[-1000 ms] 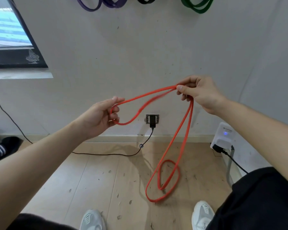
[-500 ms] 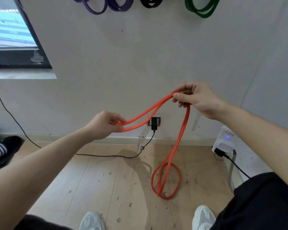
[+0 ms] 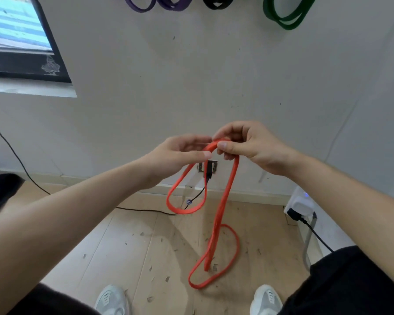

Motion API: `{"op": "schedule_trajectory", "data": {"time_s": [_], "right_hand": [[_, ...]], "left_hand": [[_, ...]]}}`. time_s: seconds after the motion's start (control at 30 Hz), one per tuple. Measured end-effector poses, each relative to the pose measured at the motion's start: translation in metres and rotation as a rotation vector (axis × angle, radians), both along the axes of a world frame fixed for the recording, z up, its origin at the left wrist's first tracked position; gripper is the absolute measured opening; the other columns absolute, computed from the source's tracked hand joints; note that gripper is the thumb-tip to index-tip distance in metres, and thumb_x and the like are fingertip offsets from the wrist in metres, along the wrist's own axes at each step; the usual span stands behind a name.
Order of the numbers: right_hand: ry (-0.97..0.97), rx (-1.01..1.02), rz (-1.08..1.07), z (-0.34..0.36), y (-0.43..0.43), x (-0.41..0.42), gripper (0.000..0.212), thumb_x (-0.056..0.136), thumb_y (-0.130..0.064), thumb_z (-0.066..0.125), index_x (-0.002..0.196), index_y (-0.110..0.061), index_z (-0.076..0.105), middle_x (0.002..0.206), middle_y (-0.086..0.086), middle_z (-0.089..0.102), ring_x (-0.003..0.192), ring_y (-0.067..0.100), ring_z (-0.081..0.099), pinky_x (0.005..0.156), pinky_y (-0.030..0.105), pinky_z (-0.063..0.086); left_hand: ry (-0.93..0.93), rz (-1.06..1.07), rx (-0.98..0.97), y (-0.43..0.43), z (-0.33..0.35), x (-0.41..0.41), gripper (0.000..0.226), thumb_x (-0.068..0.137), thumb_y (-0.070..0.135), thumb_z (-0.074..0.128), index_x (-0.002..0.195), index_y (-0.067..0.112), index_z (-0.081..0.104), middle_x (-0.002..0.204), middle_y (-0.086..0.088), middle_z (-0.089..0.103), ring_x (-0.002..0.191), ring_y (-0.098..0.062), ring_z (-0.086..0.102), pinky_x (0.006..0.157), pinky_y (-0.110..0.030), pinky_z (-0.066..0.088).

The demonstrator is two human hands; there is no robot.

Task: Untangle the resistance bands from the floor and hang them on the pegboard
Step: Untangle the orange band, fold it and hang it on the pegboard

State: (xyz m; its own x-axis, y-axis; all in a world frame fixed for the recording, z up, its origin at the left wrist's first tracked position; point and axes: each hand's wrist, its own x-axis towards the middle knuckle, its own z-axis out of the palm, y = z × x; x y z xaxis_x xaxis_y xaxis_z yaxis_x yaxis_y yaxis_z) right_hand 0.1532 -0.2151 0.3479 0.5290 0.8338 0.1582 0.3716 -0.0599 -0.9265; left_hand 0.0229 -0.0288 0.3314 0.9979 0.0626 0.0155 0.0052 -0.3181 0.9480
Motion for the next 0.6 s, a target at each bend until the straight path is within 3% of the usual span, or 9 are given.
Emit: {"op": "schedule_trajectory", "data": {"time_s": [0.1,0.17,0.27,0.33,0.4,0.5,0.6], "right_hand": [[0.018,-0.020,0.042,-0.002,-0.001,-0.001,0.015,0.089,-0.002,0.068,0.100,-0.011,0.068,0.079,-0.001,0.071,0.077,0.013,0.068,0.073,0.029,0.055],[0.030,-0.051,0.082,-0.002,-0.003,-0.001,0.021,0.087,0.002,0.070,0.103,-0.011,0.065,0.080,0.000,0.069,0.078,0.015,0.067,0.074,0.028,0.055],[0.026,-0.105,0.117,-0.005,-0.002,-0.002,0.028,0.085,0.007,0.070,0.106,-0.011,0.063,0.089,0.015,0.067,0.083,0.022,0.067,0.084,0.041,0.057],[0.056,-0.145,0.117,-0.011,0.001,0.000,0.028,0.085,0.007,0.070,0.107,-0.009,0.063,0.094,0.025,0.067,0.089,0.035,0.069,0.093,0.055,0.054],[0.062,-0.210,0.113,-0.018,0.004,0.002,0.025,0.085,0.006,0.070,0.108,-0.003,0.063,0.099,0.030,0.067,0.098,0.043,0.068,0.097,0.057,0.051],[-0.001,-0.367,0.160,-0.032,0.008,0.005,0.016,0.086,0.002,0.071,0.099,-0.006,0.067,0.092,0.012,0.071,0.091,0.024,0.070,0.099,0.047,0.053],[-0.029,-0.522,0.247,-0.045,0.008,0.011,0.008,0.088,-0.005,0.070,0.093,-0.010,0.069,0.096,0.017,0.071,0.092,0.019,0.069,0.102,0.051,0.050]], "left_hand": [[0.016,-0.019,0.050,-0.010,0.000,0.000,0.020,0.097,0.021,0.067,0.114,0.013,0.072,0.098,0.000,0.078,0.097,-0.010,0.072,0.091,-0.019,0.056],[-0.013,0.055,0.033,-0.011,0.001,0.001,0.017,0.097,0.019,0.066,0.102,0.005,0.074,0.078,-0.003,0.070,0.078,-0.013,0.068,0.077,-0.018,0.057],[-0.074,0.121,0.017,-0.011,0.008,-0.001,0.017,0.098,0.017,0.065,0.097,0.002,0.074,0.067,0.000,0.060,0.062,-0.005,0.059,0.065,-0.014,0.052],[-0.123,0.141,0.017,-0.012,0.011,-0.002,0.016,0.098,0.017,0.063,0.094,0.005,0.073,0.067,0.001,0.058,0.062,-0.005,0.057,0.066,-0.015,0.051],[-0.177,0.171,-0.005,-0.011,0.014,-0.004,0.017,0.100,0.018,0.061,0.092,0.007,0.072,0.068,0.001,0.060,0.066,-0.008,0.059,0.068,-0.018,0.052],[-0.261,0.261,-0.121,-0.005,0.019,-0.004,0.020,0.103,0.018,0.056,0.089,0.011,0.068,0.068,0.002,0.060,0.068,-0.012,0.061,0.070,-0.020,0.053],[-0.362,0.370,-0.270,0.007,0.025,-0.004,0.023,0.105,0.019,0.052,0.088,0.012,0.065,0.066,0.004,0.059,0.065,-0.014,0.060,0.071,-0.025,0.052]]}}
